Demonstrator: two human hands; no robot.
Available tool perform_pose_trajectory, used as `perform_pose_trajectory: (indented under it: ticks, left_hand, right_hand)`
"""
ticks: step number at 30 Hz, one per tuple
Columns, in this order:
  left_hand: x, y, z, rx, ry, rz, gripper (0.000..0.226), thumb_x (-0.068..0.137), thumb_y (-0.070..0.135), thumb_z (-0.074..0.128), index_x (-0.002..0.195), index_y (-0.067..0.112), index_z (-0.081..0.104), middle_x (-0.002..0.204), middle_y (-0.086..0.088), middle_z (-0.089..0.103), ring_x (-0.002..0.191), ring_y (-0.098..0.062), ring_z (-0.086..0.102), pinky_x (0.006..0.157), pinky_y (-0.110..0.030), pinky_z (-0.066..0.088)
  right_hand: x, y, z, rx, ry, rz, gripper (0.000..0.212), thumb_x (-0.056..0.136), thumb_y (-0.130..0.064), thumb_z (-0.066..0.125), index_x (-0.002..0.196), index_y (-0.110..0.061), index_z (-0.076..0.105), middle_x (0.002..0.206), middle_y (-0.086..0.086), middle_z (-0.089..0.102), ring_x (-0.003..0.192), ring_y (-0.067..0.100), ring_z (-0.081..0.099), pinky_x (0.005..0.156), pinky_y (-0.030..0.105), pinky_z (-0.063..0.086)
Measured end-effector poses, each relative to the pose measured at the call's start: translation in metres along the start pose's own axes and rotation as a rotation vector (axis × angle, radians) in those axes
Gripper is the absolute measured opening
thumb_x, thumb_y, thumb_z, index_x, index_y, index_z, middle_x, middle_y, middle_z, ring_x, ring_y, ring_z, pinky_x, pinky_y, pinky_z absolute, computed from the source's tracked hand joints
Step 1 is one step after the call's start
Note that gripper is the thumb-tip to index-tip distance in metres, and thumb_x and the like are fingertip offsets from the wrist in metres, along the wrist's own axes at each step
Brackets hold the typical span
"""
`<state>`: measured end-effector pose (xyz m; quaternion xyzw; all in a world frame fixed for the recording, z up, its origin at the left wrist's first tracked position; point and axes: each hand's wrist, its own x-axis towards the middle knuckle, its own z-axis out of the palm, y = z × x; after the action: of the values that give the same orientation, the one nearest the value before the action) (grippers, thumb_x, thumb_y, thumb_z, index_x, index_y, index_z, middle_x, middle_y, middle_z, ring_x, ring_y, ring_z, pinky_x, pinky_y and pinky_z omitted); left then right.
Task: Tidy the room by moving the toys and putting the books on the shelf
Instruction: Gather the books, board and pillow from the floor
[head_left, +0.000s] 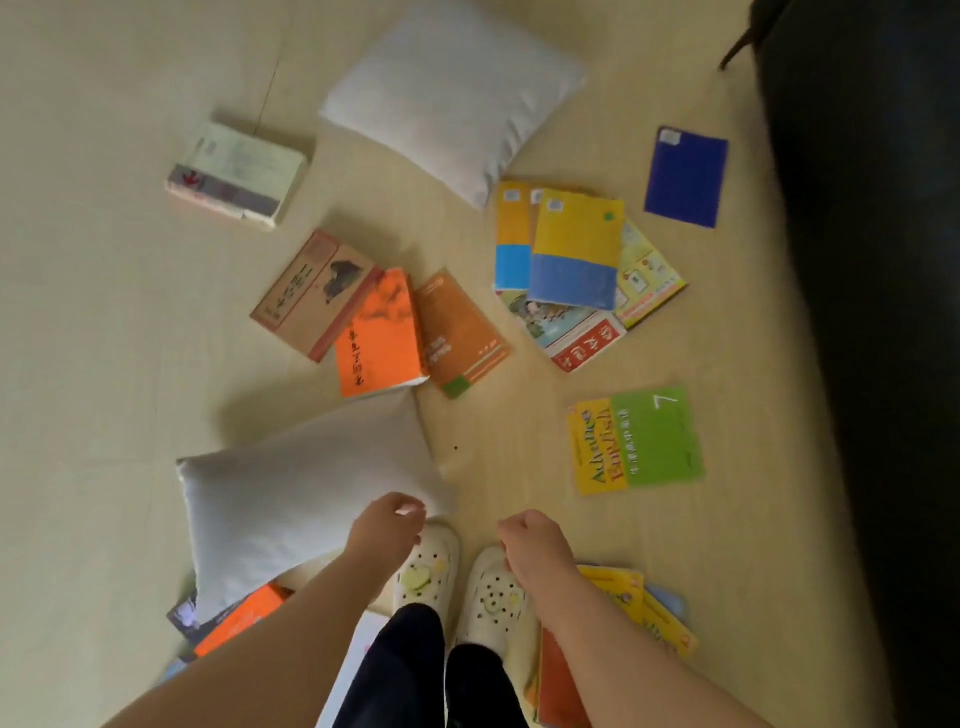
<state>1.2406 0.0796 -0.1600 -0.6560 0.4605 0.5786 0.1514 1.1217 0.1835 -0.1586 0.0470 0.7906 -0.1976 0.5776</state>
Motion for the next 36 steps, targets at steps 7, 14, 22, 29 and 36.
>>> perform_pose_trajectory:
  ticks: [7, 14, 22, 29, 36]
  left_hand:
    - [0.124, -0.096, 0.016, -0.394, 0.079, -0.296, 0.009, 0.094, 0.01, 0.048, 0.093, 0.011, 0.057, 0.08, -0.007, 0.057, 0.071, -0.019, 0.054, 0.066, -0.032, 0.043]
    - [0.213, -0.157, 0.028, -0.545, 0.166, -0.322, 0.008, 0.09, 0.011, 0.052, 0.086, 0.011, 0.059, 0.083, -0.007, 0.057, 0.085, -0.023, 0.055, 0.074, -0.036, 0.046]
    - [0.198, -0.157, 0.017, -0.786, 0.309, -0.285, 0.021, 0.088, 0.016, 0.059, 0.069, 0.013, 0.052, 0.072, -0.003, 0.055, 0.072, -0.016, 0.052, 0.073, -0.032, 0.045]
    - [0.109, -0.102, -0.043, -0.902, 0.599, -0.338, 0.03, 0.078, 0.027, 0.072, 0.095, 0.013, 0.051, 0.101, -0.006, 0.053, 0.084, -0.02, 0.05, 0.078, -0.038, 0.048]
    - [-0.011, 0.01, -0.072, -1.277, 0.124, -0.604, 0.056, 0.087, 0.03, 0.06, 0.132, 0.013, 0.032, 0.134, -0.014, 0.039, 0.125, -0.036, 0.039, 0.102, -0.05, 0.036]
  right_hand:
    - [0.133, 0.022, 0.094, -0.174, -0.042, 0.014, 0.029, 0.094, -0.019, 0.04, 0.065, -0.019, 0.035, 0.064, -0.001, 0.038, 0.056, 0.015, 0.034, 0.052, 0.025, 0.029]
    - [0.237, 0.036, 0.158, -0.336, -0.045, -0.056, 0.065, 0.092, -0.043, 0.05, 0.146, -0.017, 0.026, 0.149, 0.005, 0.033, 0.134, 0.029, 0.036, 0.105, 0.036, 0.033]
    - [0.217, 0.025, 0.187, -0.036, -0.139, 0.031, 0.056, 0.087, -0.046, 0.057, 0.124, -0.006, 0.041, 0.12, 0.008, 0.054, 0.104, 0.025, 0.053, 0.093, 0.032, 0.043]
    - [0.09, -0.03, 0.178, 0.466, -0.233, 0.113, 0.029, 0.092, -0.031, 0.056, 0.114, -0.015, 0.049, 0.095, 0.002, 0.059, 0.082, 0.018, 0.057, 0.065, 0.032, 0.05]
    - [-0.041, -0.086, 0.072, 0.64, -0.203, 0.104, 0.038, 0.092, -0.026, 0.058, 0.128, -0.024, 0.047, 0.095, -0.005, 0.056, 0.08, 0.013, 0.053, 0.073, 0.036, 0.044]
